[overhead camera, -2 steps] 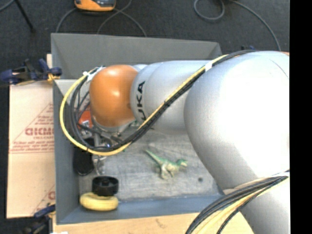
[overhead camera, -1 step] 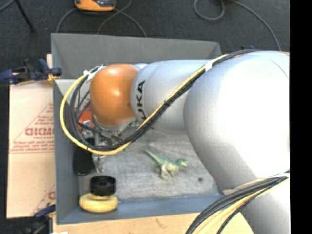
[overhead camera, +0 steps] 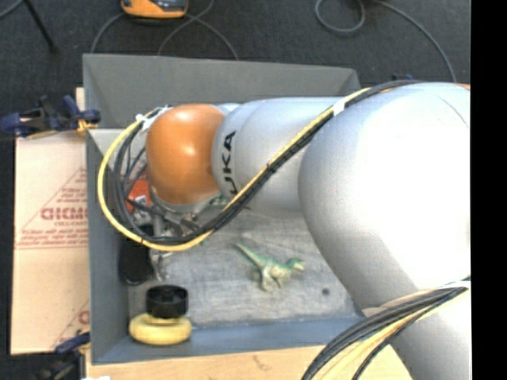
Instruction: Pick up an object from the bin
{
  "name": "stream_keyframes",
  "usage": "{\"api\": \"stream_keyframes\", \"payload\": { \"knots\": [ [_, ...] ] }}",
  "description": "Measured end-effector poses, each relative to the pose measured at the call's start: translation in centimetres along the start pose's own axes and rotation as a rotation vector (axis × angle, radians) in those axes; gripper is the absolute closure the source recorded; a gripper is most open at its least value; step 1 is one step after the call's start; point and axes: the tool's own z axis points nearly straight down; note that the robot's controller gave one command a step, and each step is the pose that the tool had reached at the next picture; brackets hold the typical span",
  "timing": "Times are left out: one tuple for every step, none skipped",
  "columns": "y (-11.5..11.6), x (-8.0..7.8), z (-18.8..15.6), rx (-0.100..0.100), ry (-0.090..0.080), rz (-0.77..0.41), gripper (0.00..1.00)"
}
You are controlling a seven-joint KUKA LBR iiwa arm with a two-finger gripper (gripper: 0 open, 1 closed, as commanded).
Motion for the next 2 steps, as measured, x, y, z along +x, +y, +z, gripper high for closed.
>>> {"api": "stream_keyframes", "payload": {
  "knots": [
    [-0.02, -0.03, -0.06, 0.000, 0.002, 0.001, 1.00],
    [-0.05, -0.05, -0.14, -0.001, 0.007, 0.002, 1.00]
  ]
}}
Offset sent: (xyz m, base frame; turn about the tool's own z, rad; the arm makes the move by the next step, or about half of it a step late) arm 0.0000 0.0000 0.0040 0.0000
